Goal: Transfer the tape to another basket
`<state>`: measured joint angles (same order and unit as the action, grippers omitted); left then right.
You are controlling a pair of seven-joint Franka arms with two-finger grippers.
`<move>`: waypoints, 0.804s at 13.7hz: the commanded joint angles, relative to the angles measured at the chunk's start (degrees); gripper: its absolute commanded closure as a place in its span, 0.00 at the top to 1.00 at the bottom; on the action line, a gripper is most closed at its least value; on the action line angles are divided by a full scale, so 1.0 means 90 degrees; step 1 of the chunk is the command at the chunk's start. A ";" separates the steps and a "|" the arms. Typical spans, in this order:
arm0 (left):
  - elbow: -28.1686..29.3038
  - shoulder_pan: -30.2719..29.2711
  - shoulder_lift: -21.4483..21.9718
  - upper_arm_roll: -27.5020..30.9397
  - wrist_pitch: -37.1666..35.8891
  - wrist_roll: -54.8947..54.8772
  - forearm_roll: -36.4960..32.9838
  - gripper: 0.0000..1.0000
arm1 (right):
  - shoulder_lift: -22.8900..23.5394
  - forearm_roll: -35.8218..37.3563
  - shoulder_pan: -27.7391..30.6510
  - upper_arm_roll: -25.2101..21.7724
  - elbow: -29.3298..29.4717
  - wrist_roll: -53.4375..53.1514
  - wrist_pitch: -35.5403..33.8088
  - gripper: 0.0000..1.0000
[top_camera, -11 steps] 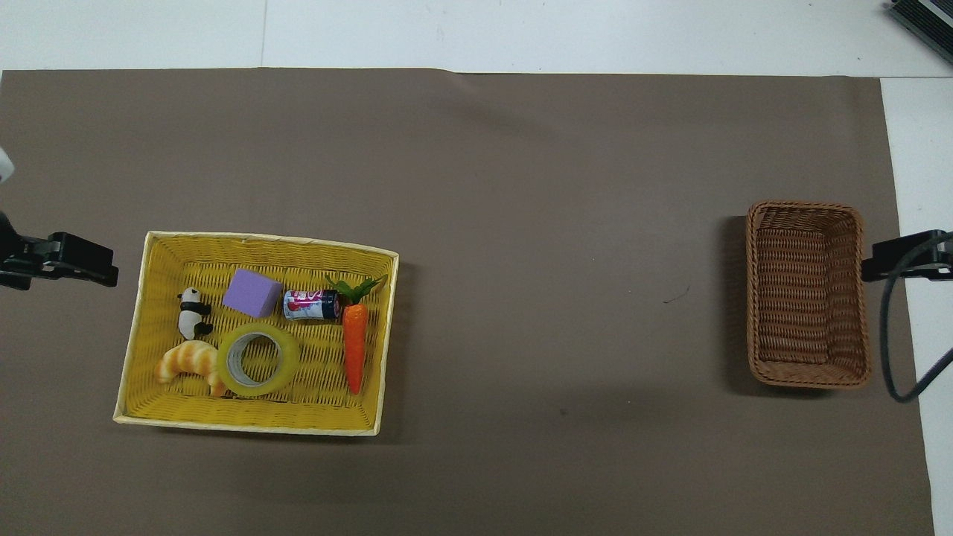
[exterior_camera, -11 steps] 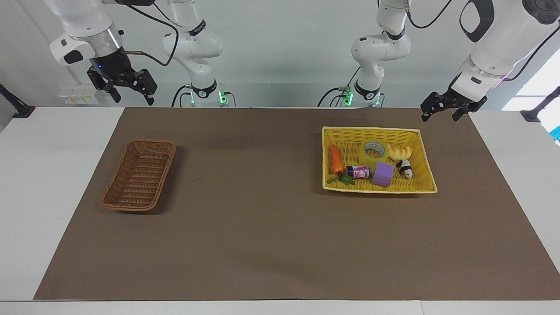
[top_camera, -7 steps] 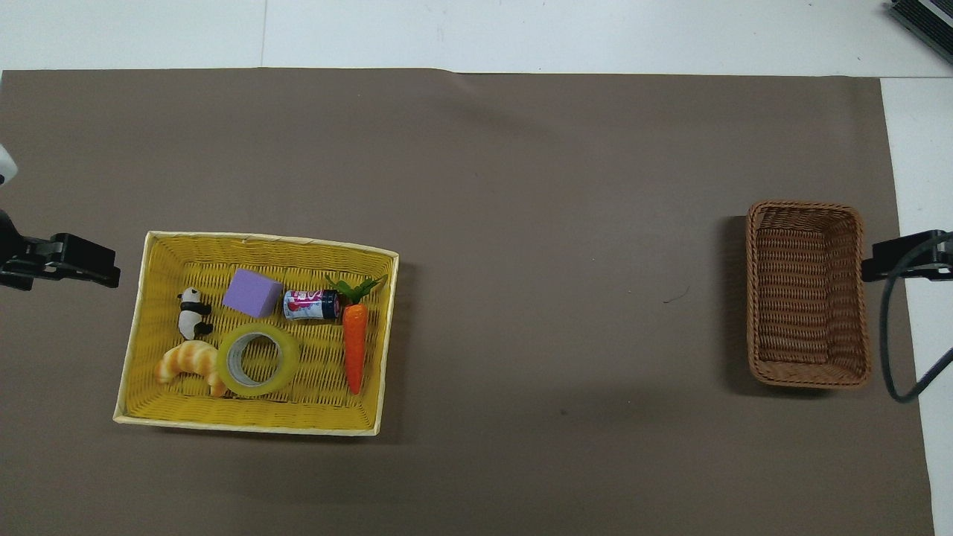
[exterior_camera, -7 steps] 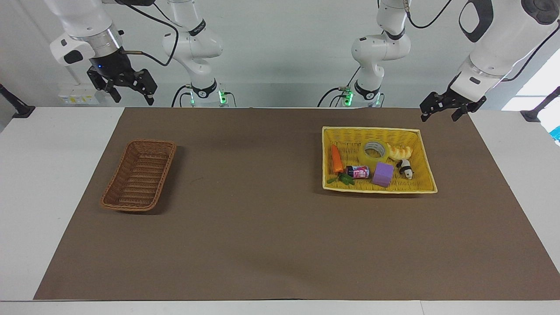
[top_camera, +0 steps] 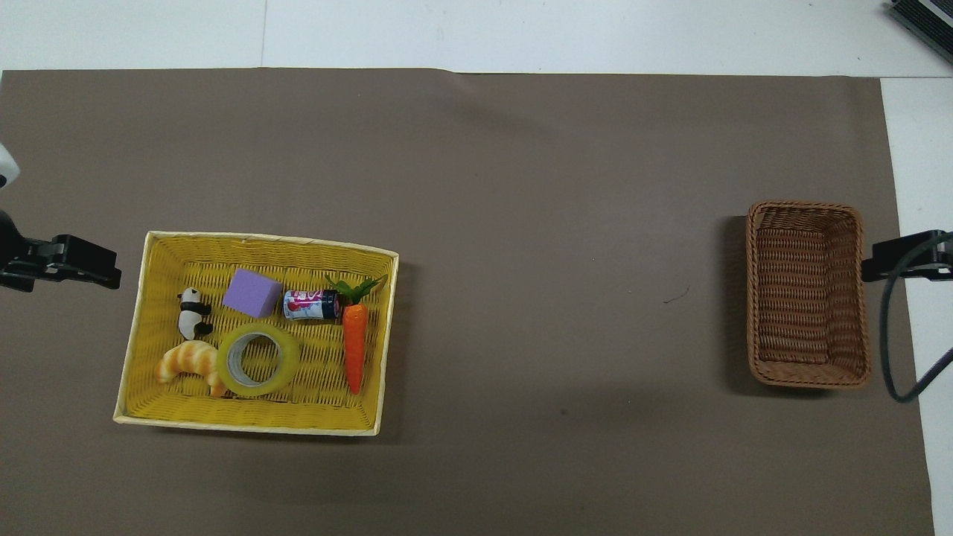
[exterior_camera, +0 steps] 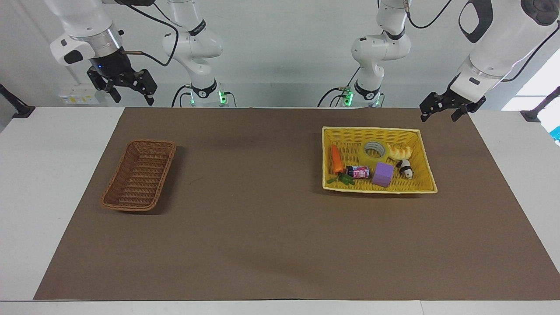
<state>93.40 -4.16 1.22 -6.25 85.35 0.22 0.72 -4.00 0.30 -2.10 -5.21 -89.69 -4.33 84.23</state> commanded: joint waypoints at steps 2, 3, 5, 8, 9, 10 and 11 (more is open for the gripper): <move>0.0247 -0.0055 0.0186 -0.0028 0.0067 -0.0015 -0.0051 1.00 | -0.0073 -0.0180 0.0106 0.0032 -0.0083 0.0179 -0.0013 1.00; 0.0247 -0.0055 0.0186 -0.0028 0.0077 -0.0015 -0.0051 1.00 | -0.0073 -0.0180 0.0106 0.0022 -0.0083 0.0179 -0.0013 1.00; 0.0257 -0.0055 0.0186 -0.0028 0.0077 -0.0015 -0.0041 1.00 | -0.0073 -0.0180 0.0106 0.0032 -0.0083 0.0179 -0.0013 1.00; 0.0276 -0.0055 0.0206 -0.0028 0.0077 -0.0015 -0.0041 1.00 | -0.0073 -0.0180 0.0106 0.0032 -0.0083 0.0179 -0.0013 1.00; 0.0334 -0.0046 0.0235 -0.0028 0.0106 -0.0015 -0.0041 1.00 | -0.0073 -0.0180 0.0106 0.0022 -0.0083 0.0179 -0.0013 1.00; 0.0412 -0.0045 0.0293 -0.0028 0.0184 -0.0015 -0.0041 1.00 | -0.0073 -0.0180 0.0106 0.0022 -0.0083 0.0188 -0.0013 1.00; 0.0519 -0.0045 0.0342 -0.0028 0.0252 -0.0015 -0.0031 1.00 | -0.0073 -0.0180 0.0106 0.0032 -0.0083 0.0179 -0.0013 1.00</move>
<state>94.33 -4.16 1.59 -6.26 85.62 0.22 0.72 -4.00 0.30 -2.09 -5.21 -89.70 -4.33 84.23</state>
